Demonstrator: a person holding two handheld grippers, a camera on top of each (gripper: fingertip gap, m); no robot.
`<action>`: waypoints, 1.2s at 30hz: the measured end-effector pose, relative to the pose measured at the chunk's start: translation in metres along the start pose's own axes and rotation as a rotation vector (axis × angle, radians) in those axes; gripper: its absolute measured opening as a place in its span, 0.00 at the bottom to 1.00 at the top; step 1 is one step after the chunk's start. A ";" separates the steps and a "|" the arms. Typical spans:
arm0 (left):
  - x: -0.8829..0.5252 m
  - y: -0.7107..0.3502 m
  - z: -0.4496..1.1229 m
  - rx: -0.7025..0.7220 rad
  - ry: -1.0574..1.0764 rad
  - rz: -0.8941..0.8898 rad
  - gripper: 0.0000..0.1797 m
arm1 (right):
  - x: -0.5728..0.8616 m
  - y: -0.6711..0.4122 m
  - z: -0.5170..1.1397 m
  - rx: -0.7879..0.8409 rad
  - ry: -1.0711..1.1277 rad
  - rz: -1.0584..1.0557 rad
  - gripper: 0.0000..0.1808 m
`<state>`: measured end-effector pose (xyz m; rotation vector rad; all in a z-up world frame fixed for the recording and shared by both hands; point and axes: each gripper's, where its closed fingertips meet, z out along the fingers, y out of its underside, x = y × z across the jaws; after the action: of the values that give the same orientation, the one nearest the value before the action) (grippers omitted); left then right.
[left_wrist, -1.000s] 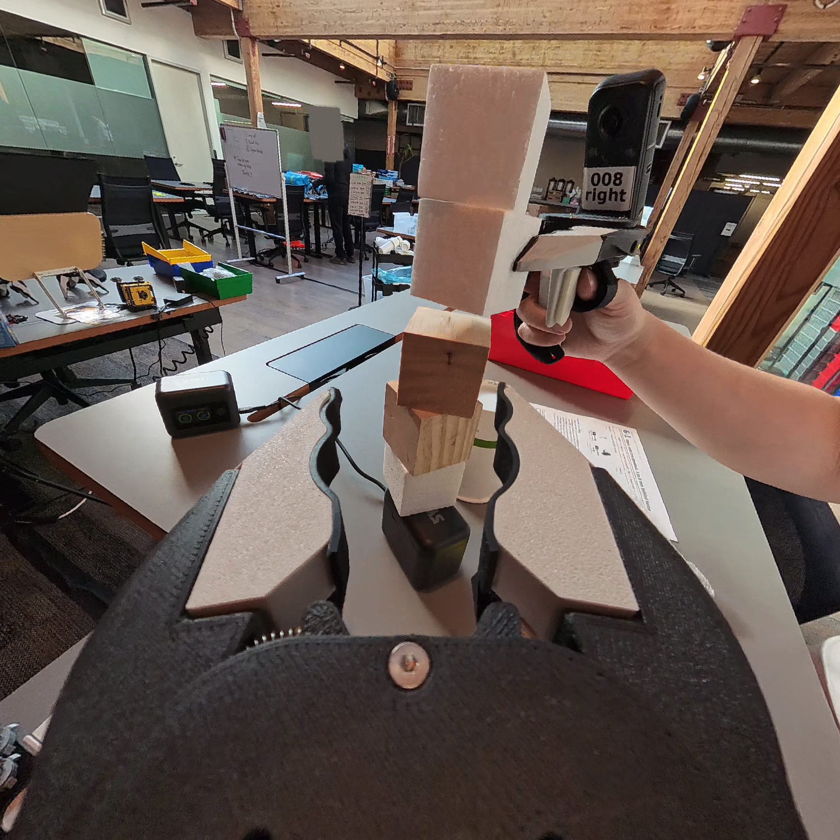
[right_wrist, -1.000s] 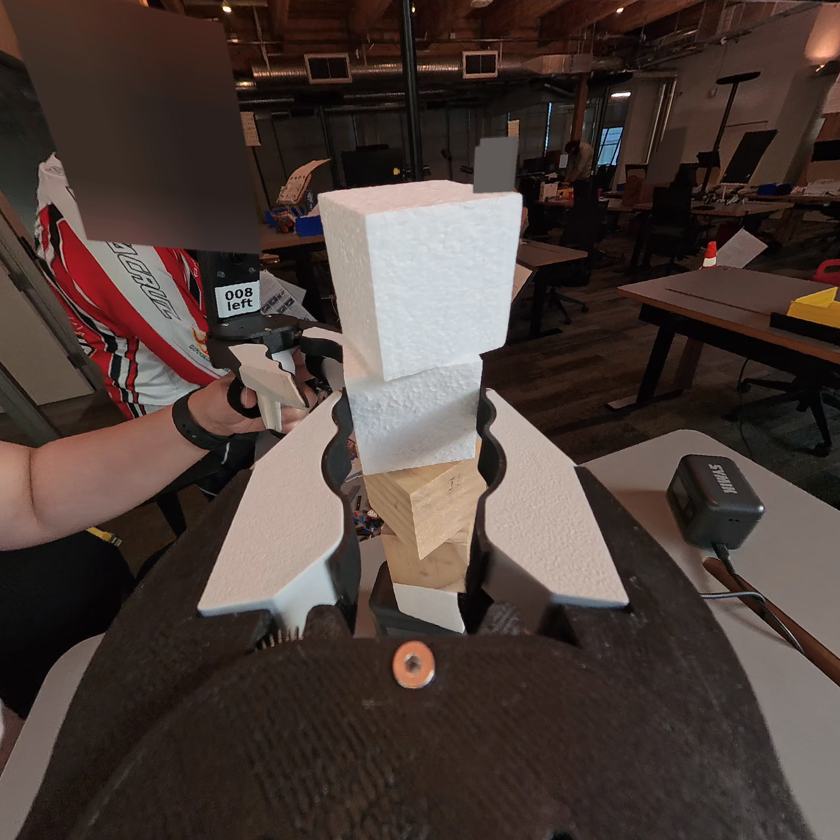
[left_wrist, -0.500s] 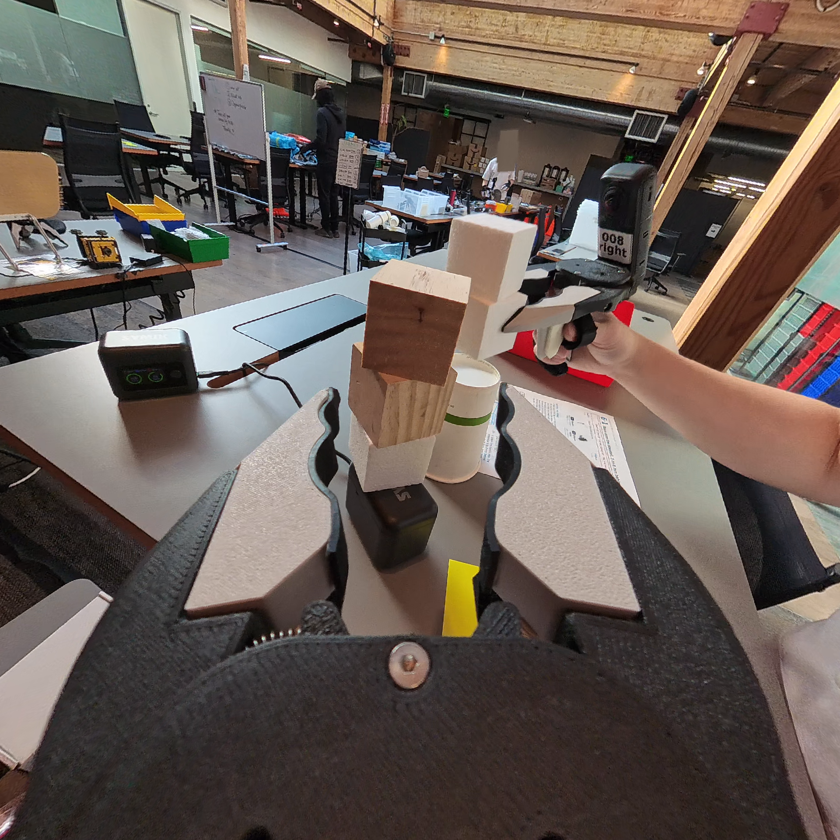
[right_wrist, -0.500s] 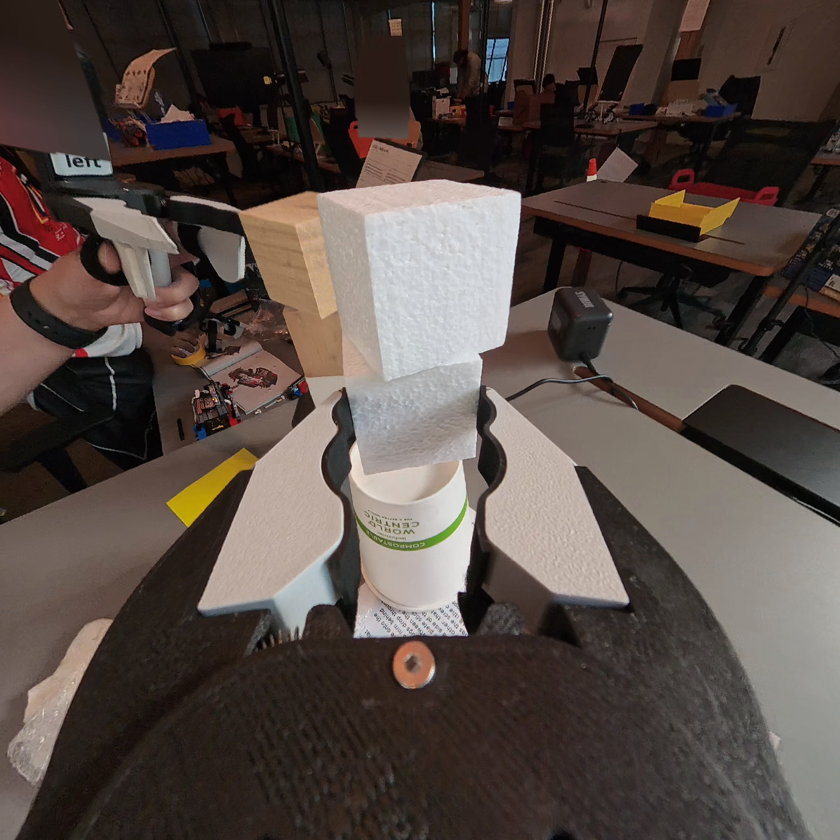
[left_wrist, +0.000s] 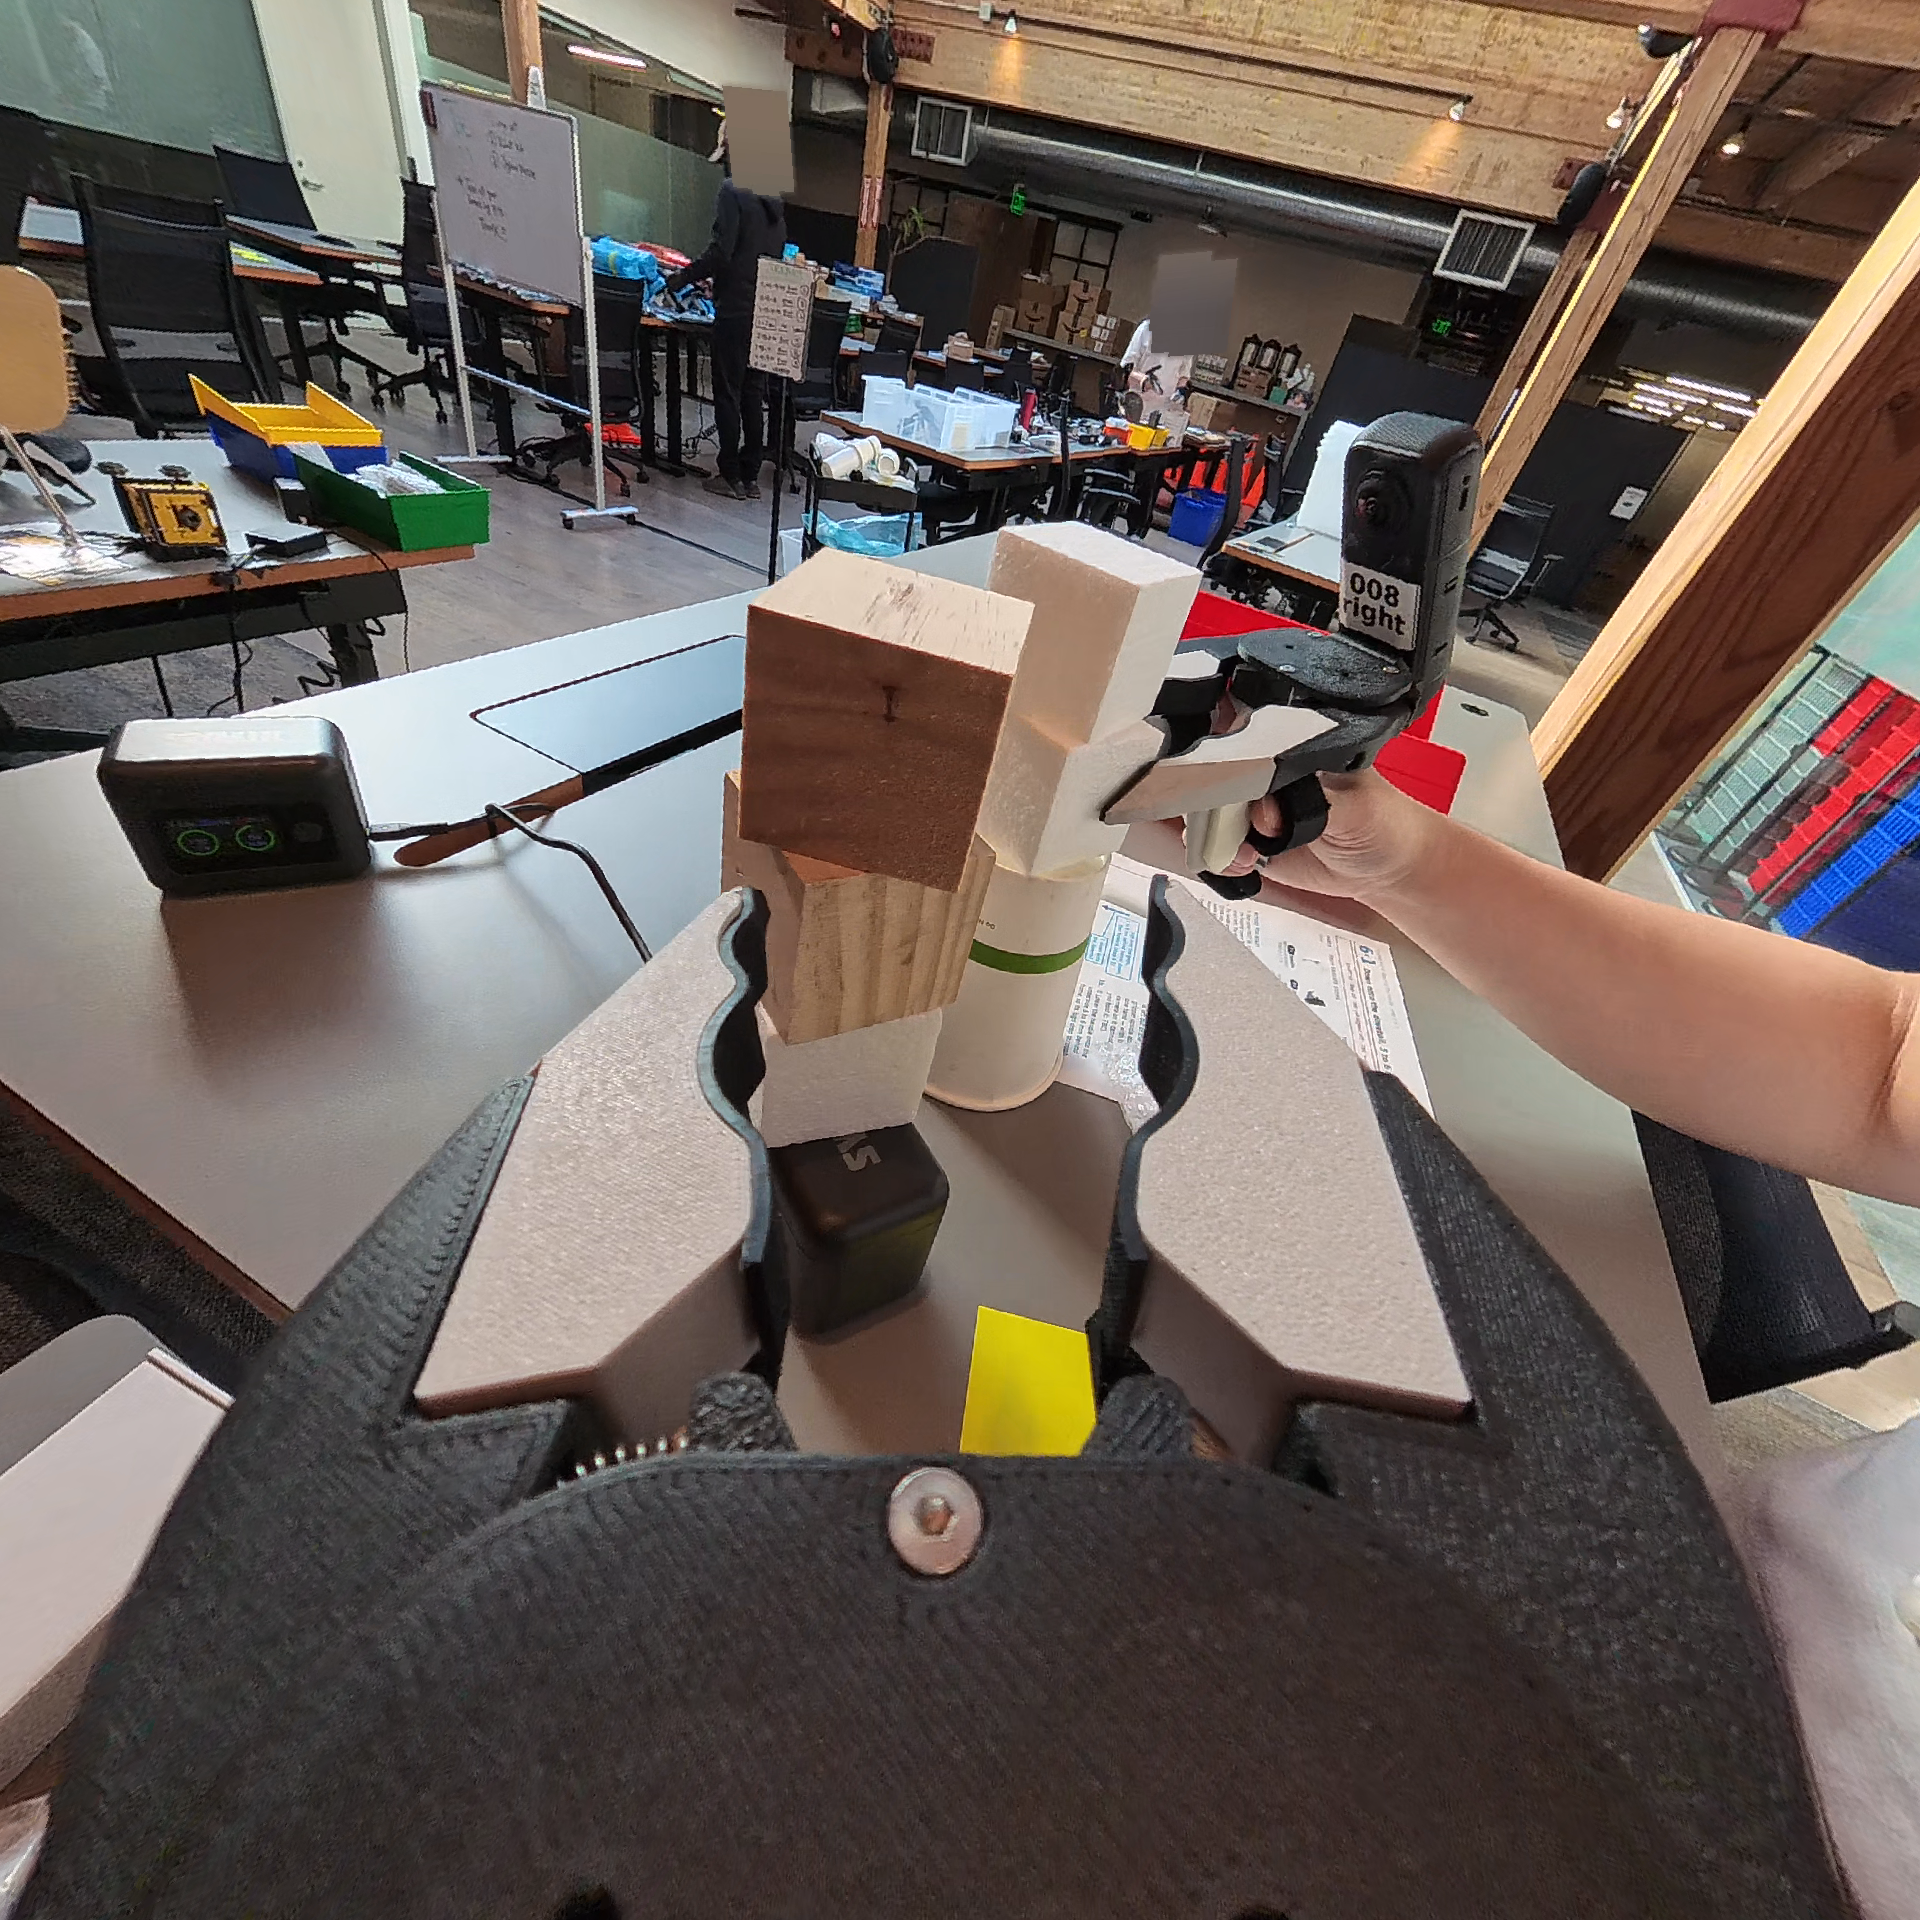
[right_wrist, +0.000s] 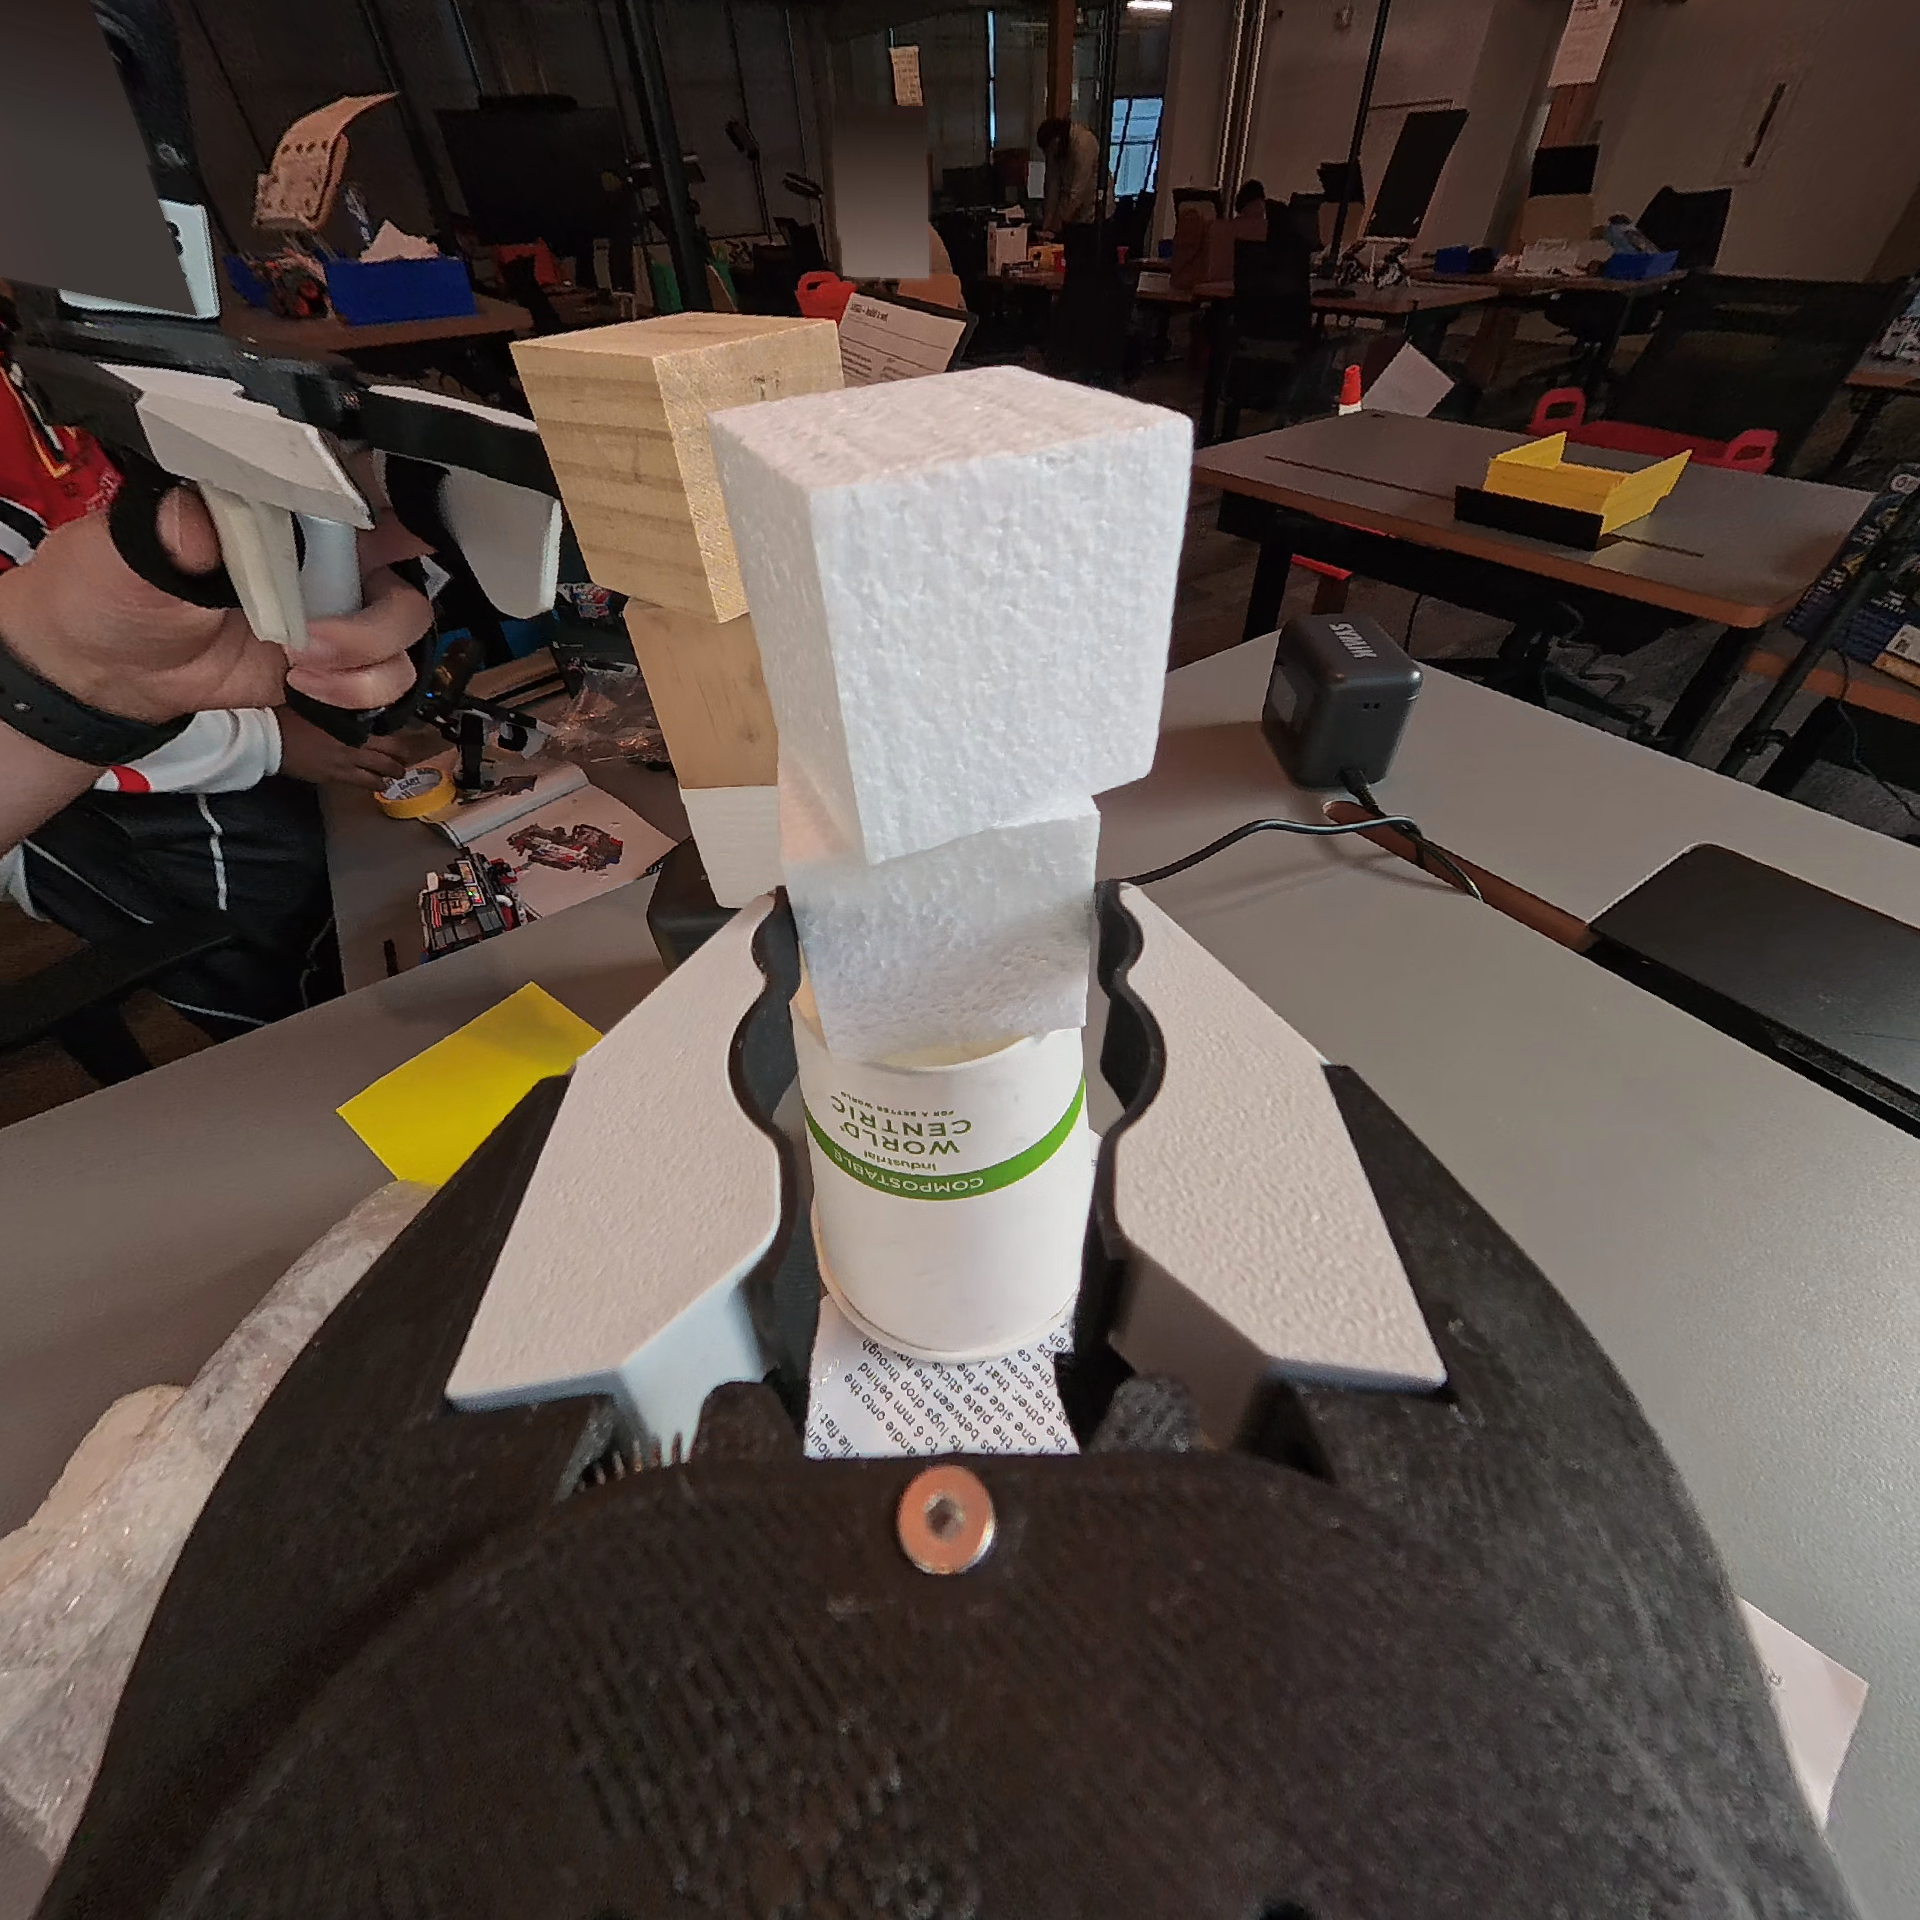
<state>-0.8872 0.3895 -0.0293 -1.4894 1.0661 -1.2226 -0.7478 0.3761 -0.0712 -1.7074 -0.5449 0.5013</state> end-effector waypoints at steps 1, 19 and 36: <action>-0.001 0.001 0.002 0.000 -0.006 -0.004 0.41 | -0.001 0.002 0.000 -0.008 0.000 -0.002 0.34; -0.031 0.021 0.053 -0.040 -0.421 0.119 0.48 | -0.014 -0.012 -0.064 0.113 0.373 -0.118 0.48; -0.027 0.014 0.056 0.006 -0.367 0.167 0.32 | -0.116 0.011 0.010 0.018 0.248 -0.168 0.35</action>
<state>-0.8362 0.4197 -0.0545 -1.5143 0.9149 -0.7976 -0.8448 0.3120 -0.0794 -1.6606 -0.4958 0.1703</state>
